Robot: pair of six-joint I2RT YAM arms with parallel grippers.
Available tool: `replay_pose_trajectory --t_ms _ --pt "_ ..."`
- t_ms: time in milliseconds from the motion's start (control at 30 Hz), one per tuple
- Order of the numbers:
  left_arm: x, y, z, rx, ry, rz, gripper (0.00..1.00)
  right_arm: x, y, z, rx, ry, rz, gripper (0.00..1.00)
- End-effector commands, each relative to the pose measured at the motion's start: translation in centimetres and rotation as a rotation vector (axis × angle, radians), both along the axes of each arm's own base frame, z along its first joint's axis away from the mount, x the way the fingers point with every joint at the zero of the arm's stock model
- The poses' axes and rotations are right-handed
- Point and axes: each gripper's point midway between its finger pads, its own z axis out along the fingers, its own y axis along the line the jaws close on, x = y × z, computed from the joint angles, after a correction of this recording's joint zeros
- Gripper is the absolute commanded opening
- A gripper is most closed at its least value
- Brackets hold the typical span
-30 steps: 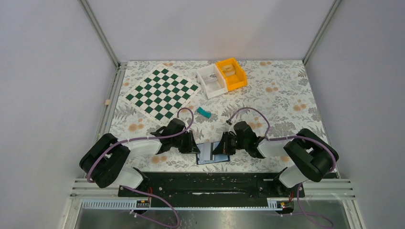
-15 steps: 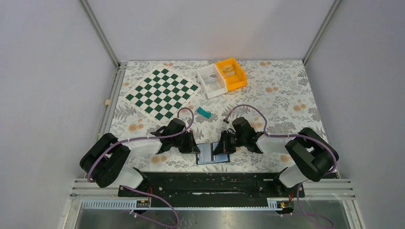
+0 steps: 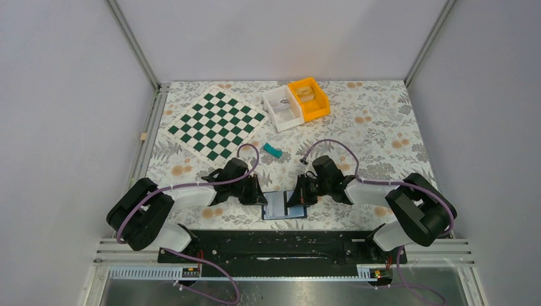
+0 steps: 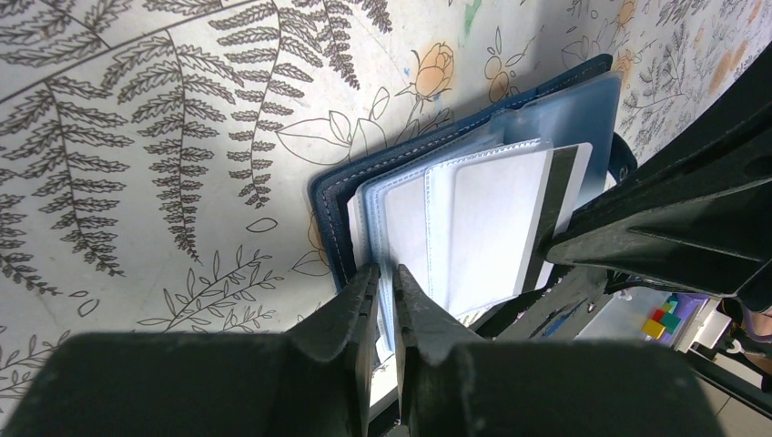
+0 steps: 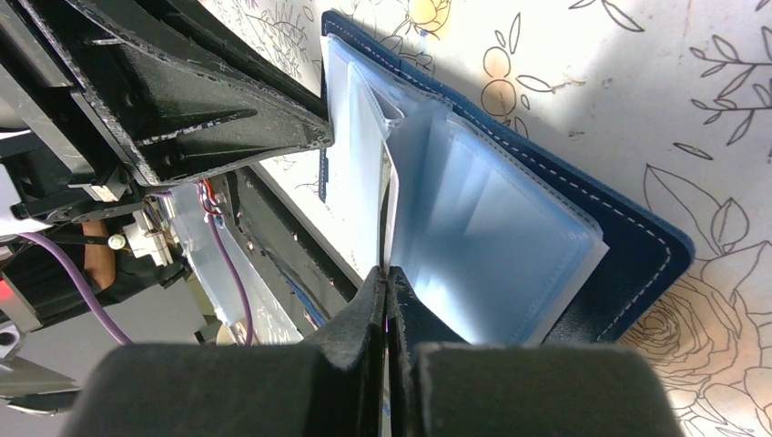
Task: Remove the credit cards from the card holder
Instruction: Remove the credit card from the card holder.
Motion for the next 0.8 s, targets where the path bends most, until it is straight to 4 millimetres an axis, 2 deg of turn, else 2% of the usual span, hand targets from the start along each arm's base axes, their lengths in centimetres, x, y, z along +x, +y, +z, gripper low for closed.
replay_pose_trajectory --t_ms 0,433,533,700,767 --pt "-1.4 4.0 -4.2 0.210 0.041 0.049 0.13 0.6 0.0 1.2 0.014 -0.029 -0.002 0.00" --pt "-1.0 3.3 -2.7 0.151 0.008 0.051 0.16 0.7 -2.0 2.3 -0.047 -0.062 -0.038 0.00" --pt "-0.6 2.5 -1.0 0.097 -0.025 0.047 0.20 0.8 -2.5 2.8 -0.060 -0.072 -0.055 0.00" --pt "0.7 1.4 3.2 0.021 -0.126 0.034 0.27 0.7 -3.0 4.0 -0.067 -0.077 -0.080 0.00" --pt "1.0 1.2 4.7 0.003 -0.161 0.026 0.33 0.8 -3.0 4.6 -0.061 -0.078 -0.090 0.00"
